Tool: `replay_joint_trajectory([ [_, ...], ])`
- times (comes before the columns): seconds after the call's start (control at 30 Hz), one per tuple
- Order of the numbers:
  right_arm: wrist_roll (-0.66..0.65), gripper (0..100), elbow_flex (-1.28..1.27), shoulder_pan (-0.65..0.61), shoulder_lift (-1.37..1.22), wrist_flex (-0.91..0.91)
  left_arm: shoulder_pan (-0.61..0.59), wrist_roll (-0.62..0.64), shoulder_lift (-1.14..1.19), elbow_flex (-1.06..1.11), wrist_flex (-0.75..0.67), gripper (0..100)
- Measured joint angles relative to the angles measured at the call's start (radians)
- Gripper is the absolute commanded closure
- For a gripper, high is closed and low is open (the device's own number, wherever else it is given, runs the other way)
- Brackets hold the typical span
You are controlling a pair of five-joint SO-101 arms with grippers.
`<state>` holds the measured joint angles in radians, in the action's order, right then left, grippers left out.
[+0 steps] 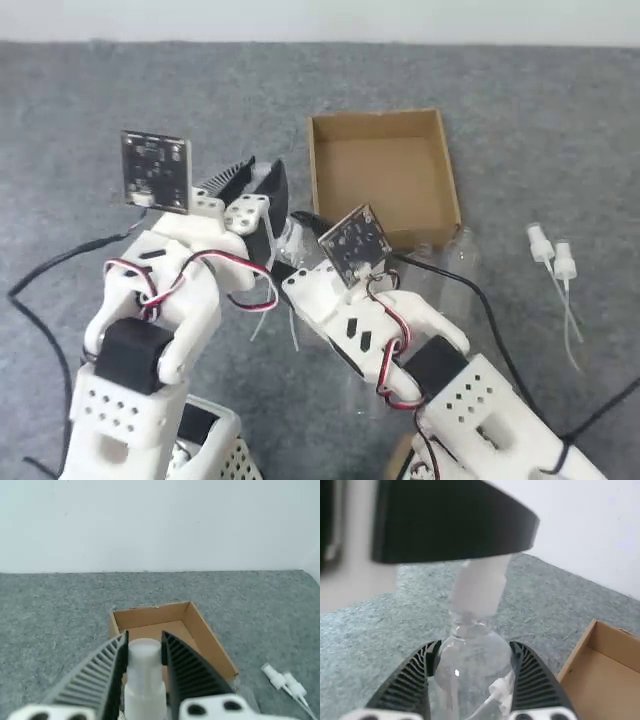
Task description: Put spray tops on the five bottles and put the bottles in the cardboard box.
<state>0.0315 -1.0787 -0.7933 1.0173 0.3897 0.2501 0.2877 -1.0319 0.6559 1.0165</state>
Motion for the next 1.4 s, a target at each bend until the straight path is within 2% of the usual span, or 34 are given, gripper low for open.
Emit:
replay_joint_trajectory([
  [0.6, 0.003, 99.3, -0.003, 0.032, 0.008, 0.054, 0.009, -0.029, -0.017, 0.086, -0.008, 99],
  [0.67, 0.034, 99.3, -0.003, 0.043, 0.012, 0.046, 0.009, -0.031, -0.018, 0.084, -0.008, 99],
  [0.83, 0.21, 99.3, -0.038, 0.078, 0.012, 0.005, 0.011, -0.031, -0.018, 0.089, -0.009, 99],
  [0.9, 0.229, 99.3, -0.071, 0.084, 0.014, -0.049, 0.011, -0.026, -0.018, 0.092, -0.026, 99],
  [1.07, 0.229, 99.3, -0.132, 0.095, 0.023, -0.147, 0.011, 0.017, -0.017, 0.123, -0.069, 98],
  [1.23, 0.229, 99.3, -0.138, 0.097, 0.026, -0.155, 0.011, 0.017, -0.017, 0.118, -0.072, 88],
  [1.4, 0.155, 99.3, -0.137, 0.115, 0.057, -0.166, 0.006, -0.025, -0.008, 0.077, -0.061, 88],
])
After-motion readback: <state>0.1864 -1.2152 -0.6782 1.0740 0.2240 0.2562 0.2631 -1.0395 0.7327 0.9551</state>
